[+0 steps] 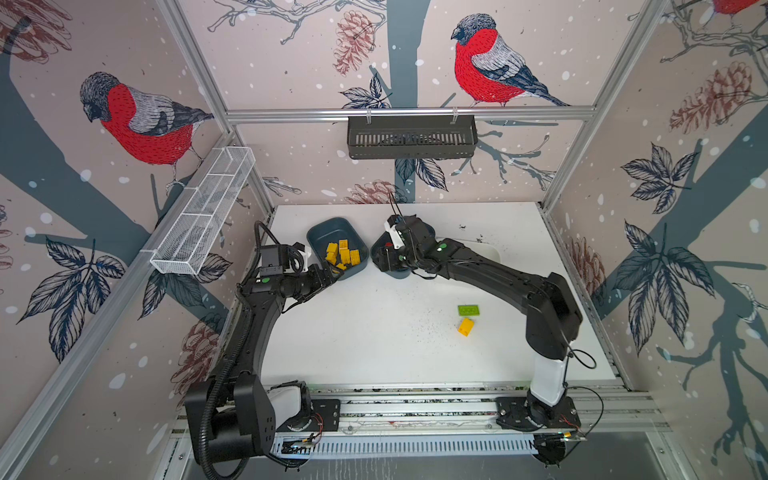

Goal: Sort the legos into containers by color
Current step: 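Lower the right gripper onto the last yellow brick and grasp it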

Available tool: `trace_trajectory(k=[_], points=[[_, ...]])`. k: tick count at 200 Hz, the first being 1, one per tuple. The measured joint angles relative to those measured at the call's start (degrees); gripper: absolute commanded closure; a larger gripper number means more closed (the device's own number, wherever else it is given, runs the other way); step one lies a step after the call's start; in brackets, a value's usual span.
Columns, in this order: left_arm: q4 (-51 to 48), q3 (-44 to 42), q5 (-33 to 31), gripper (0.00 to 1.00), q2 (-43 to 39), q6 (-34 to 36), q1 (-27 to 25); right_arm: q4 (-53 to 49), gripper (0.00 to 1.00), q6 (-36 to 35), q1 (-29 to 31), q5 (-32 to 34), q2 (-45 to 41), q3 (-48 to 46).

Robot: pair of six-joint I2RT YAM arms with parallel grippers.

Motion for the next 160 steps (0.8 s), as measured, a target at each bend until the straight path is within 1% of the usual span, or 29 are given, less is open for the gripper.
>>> trace_trajectory(k=[20, 35, 52, 77, 115, 138, 160], points=[[1.7, -0.3, 1.9, 0.09, 0.1, -1.0, -0.7, -5.0, 0.21, 0.6, -0.8, 2.6, -7.7, -8.5], [2.8, -0.3, 3.1, 0.09, 0.4, -1.4, -1.8, -8.7, 0.2, 2.4, -1.5, 4.3, -13.5, -13.8], [3.5, -0.3, 3.8, 0.09, 1.1, -1.5, -3.1, -13.8, 0.2, 5.8, -2.5, 6.1, -17.9, -18.0], [4.3, -0.8, 4.6, 0.09, 2.4, -1.7, -4.2, -20.2, 0.19, 12.7, -4.5, 7.3, -22.9, -24.5], [4.8, -0.9, 4.8, 0.09, 3.8, -2.4, -5.5, -23.4, 0.19, 21.3, -7.3, 6.3, -27.1, -34.1], [5.0, -0.8, 4.9, 0.09, 4.2, -2.4, -6.0, -22.8, 0.23, 24.3, -8.9, 4.6, -27.2, -37.2], [4.9, -0.5, 4.9, 0.09, 4.3, -2.4, -6.1, -20.9, 0.28, 26.0, -10.8, 4.5, -26.3, -38.7]])
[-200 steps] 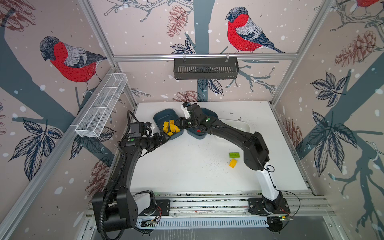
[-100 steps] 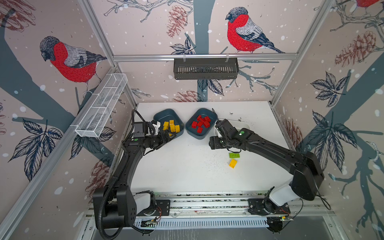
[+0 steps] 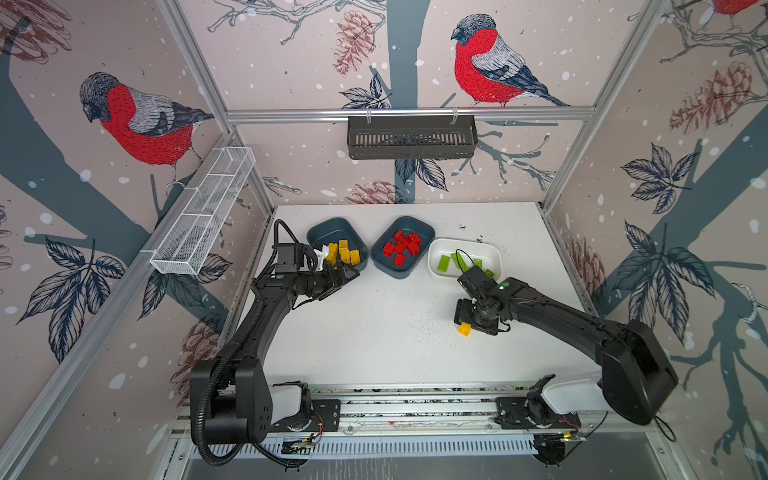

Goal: Sort the legos into containers by color
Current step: 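Lower the right gripper onto the last yellow brick and grasp it, then carry the yellow brick into the outer teal bin and release it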

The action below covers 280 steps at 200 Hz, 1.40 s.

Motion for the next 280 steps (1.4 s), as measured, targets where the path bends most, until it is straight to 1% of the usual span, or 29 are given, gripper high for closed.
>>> trace_trajectory(k=[28, 64, 81, 101, 113, 124, 144, 161, 195, 227, 243, 256, 280], points=[[-0.4, 0.8, -0.1, 0.09, 0.0, 0.7, 0.0, 1.9, 0.36, 1.6, -1.1, -0.7, 1.9, -1.5], [-1.2, 1.8, -0.2, 0.09, 0.4, 1.5, 0.0, 4.9, 0.56, 2.5, -1.6, -1.6, 5.1, -2.1], [-1.9, 2.3, -0.3, 0.09, 0.5, 2.1, 0.0, 5.3, 0.69, 2.6, -1.6, -1.6, 5.4, -2.5], [-2.3, 2.5, -0.3, 0.09, 0.6, 2.8, 0.0, 5.3, 0.78, 2.3, -1.5, -1.4, 5.3, -2.3], [-2.7, 2.6, -0.3, 0.09, 0.6, 3.0, 0.0, 4.6, 0.78, 1.5, -1.3, -1.3, 5.4, -1.4], [-3.5, 3.0, -0.5, 0.09, 0.6, 3.0, 0.0, 3.3, 0.78, 0.9, -0.8, -1.1, 5.4, 1.4], [-4.0, 4.0, -1.7, 0.09, 0.3, 3.1, 0.0, 3.1, 0.78, -2.0, 1.3, -1.0, 6.3, 10.1], [-4.6, 4.5, -2.4, 0.09, -0.4, 3.5, 0.5, 4.0, 0.77, -4.4, 3.9, -1.4, 9.2, 17.9], [-5.6, 4.6, -5.0, 0.09, -2.0, 3.6, 2.9, 7.0, 0.76, -10.1, 8.6, -3.0, 20.5, 35.3], [-6.3, 4.7, -7.3, 0.09, -4.0, 3.5, 3.9, 11.4, 0.76, -13.8, 10.6, -4.9, 32.8, 52.2], [-6.4, 4.6, -8.1, 0.09, -5.0, 3.2, 4.0, 14.1, 0.76, -14.3, 11.3, -5.8, 38.6, 59.8], [-6.5, 4.1, -8.9, 0.09, -5.7, 2.7, 4.2, 16.7, 0.76, -15.3, 11.5, -6.4, 42.9, 64.2], [-6.7, 3.5, -9.6, 0.09, -6.0, 2.6, 4.3, 19.1, 0.75, -16.4, 11.5, -7.2, 49.1, 68.7]])
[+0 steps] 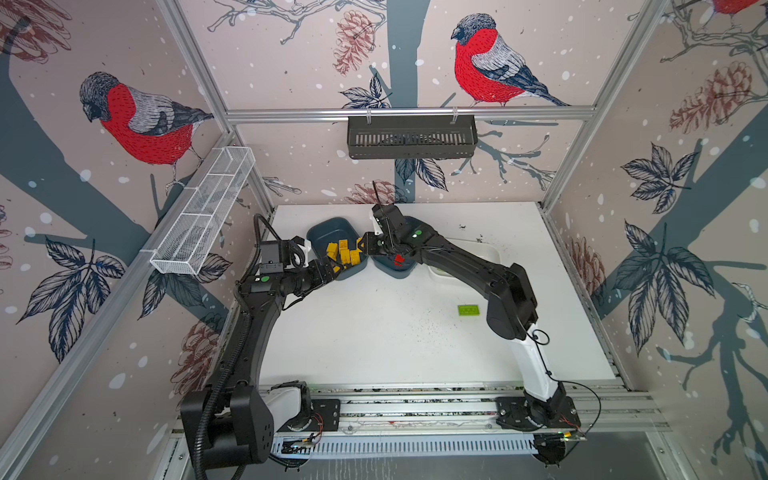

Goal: Sort the legos into containers by color
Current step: 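Carry the yellow brick into the outer teal bin and release it, then lower the right gripper onto the lime-green brick and grasp it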

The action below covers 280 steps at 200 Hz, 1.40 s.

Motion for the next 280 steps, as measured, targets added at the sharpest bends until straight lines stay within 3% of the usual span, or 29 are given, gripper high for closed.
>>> trace_trajectory(k=[39, 83, 117, 147, 194, 236, 280], points=[[0.0, -1.0, -0.1, 0.09, 0.0, -0.2, 0.1, 3.8, 0.72, -2.2, -0.1, 0.9, 9.5, 9.3], [0.1, -2.3, -0.2, 0.09, 0.0, -0.2, 0.2, 5.3, 0.34, -4.7, 0.0, 3.4, 15.4, 14.3], [0.3, -3.1, 0.3, 0.09, 0.3, -0.2, 0.2, 5.2, 0.26, -6.4, -0.4, 5.4, 13.6, 13.1], [1.5, -4.0, 1.4, 0.09, 0.5, -0.3, 0.2, 2.1, 0.23, -6.9, -1.6, 5.8, 4.4, 3.6], [4.0, -4.8, 4.9, 0.09, 1.6, -1.8, -0.3, -2.8, 0.2, -5.7, -4.2, 6.6, -17.7, -21.8], [4.7, -4.7, 6.4, 0.09, 1.8, -2.7, -2.4, -11.6, 0.19, 5.9, -8.5, 7.4, -33.4, -41.1], [5.8, -4.8, 7.3, 0.09, 0.4, -3.3, -4.9, -15.9, 0.16, 18.4, -13.8, 7.1, -42.9, -50.6]])
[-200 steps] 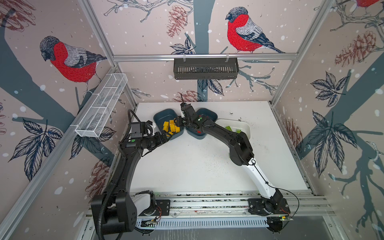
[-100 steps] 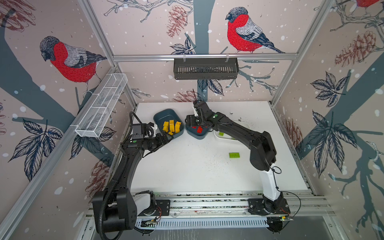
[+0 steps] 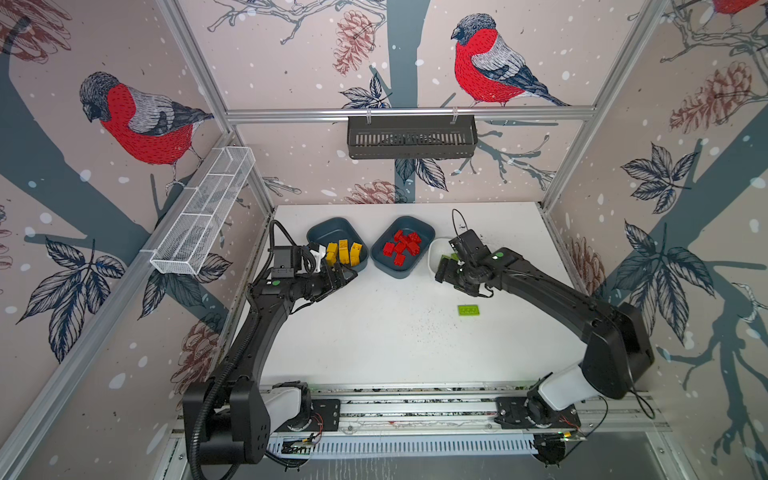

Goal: Sort the legos into containers by color
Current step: 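Lower the right gripper onto the lime-green brick and grasp it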

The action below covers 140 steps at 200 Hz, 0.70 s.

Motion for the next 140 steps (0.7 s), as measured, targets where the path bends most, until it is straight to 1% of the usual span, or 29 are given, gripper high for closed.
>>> trace_trajectory(k=[17, 34, 62, 70, 82, 112, 140], points=[[1.1, -0.2, 0.8, 0.09, -0.1, -0.5, -0.7, -0.3, 0.15, 5.7, -2.3, -0.3, -3.9, -5.4], [2.2, -0.3, 1.5, 0.09, 0.1, -1.0, -1.5, -0.9, 0.14, 11.9, -3.9, -2.2, -7.1, -10.7], [4.1, -0.5, 2.4, 0.09, 1.2, -1.4, -2.6, -1.9, 0.13, 21.2, -6.1, -3.2, -9.9, -16.9], [4.6, -0.5, 2.6, 0.09, 1.5, -1.4, -2.7, -2.3, 0.11, 23.3, -6.2, -3.6, -9.9, -17.6], [5.2, -0.5, 3.0, 0.09, 1.9, -1.5, -2.8, -2.7, 0.11, 26.5, -6.1, -4.5, -9.6, -18.0], [7.2, -1.1, 3.5, 0.09, 2.5, -1.5, -2.8, -1.9, 0.12, 34.1, -6.3, -3.5, -8.5, -18.5], [8.8, -1.6, 3.6, 0.09, 3.0, -2.5, -2.8, 0.5, 0.14, 38.3, -6.9, -2.6, -5.1, -17.7]])
